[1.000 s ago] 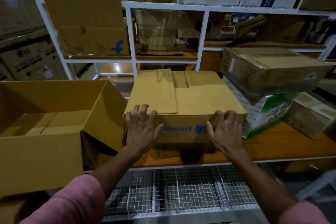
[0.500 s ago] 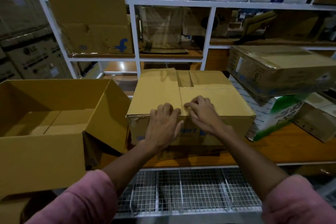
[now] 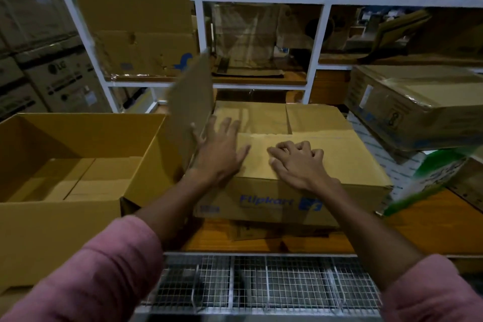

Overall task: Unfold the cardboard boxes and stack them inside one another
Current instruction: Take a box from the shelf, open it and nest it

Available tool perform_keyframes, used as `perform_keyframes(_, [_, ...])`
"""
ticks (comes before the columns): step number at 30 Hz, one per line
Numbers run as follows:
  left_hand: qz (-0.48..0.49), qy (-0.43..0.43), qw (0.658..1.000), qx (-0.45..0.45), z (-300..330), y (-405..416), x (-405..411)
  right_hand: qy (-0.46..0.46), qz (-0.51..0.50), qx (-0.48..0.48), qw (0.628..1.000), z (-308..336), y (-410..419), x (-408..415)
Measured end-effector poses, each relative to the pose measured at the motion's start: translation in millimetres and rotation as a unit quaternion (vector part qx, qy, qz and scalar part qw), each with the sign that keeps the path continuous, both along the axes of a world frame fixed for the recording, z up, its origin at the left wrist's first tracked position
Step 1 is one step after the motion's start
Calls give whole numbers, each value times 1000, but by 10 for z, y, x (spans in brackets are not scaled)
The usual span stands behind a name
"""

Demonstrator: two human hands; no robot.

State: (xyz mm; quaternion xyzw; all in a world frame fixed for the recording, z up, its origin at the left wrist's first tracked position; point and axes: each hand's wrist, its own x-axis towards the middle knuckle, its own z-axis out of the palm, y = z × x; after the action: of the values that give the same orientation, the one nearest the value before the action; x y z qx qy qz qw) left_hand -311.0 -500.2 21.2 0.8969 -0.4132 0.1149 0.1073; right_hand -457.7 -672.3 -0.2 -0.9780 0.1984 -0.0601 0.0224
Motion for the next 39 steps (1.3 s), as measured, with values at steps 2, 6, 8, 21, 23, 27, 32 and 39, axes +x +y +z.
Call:
perform_keyframes(2, [27, 60, 996, 66, -52, 64, 283, 6, -6, 9, 1000, 14, -34, 42])
perform_keyframes(6, [32, 142, 986, 81, -202, 81, 433, 25, -22, 33, 999, 7, -182, 203])
perform_keyframes(8, [43, 134, 987, 80, -225, 54, 388, 35, -20, 45, 998, -4, -267, 313])
perform_keyframes(21, [16, 77, 995, 53, 600, -333, 430, -149, -22, 138, 979, 1003, -435, 942])
perform_keyframes(23, [11, 48, 996, 69, 1053, -316, 338, -135, -15, 134, 982, 1391, -416, 829])
perform_keyframes(27, [-30, 120, 988, 96, 1722, -131, 98, 71, -3, 113, 991, 2048, -170, 494])
perform_keyframes(32, [-110, 369, 898, 213, 1908, 226, -20, 128, -26, 324, 937, 2154, 113, 196])
perform_keyframes(39, [-151, 334, 878, 308, 743, 166, -235, 200, -14, 270, 942, 1406, 439, 30])
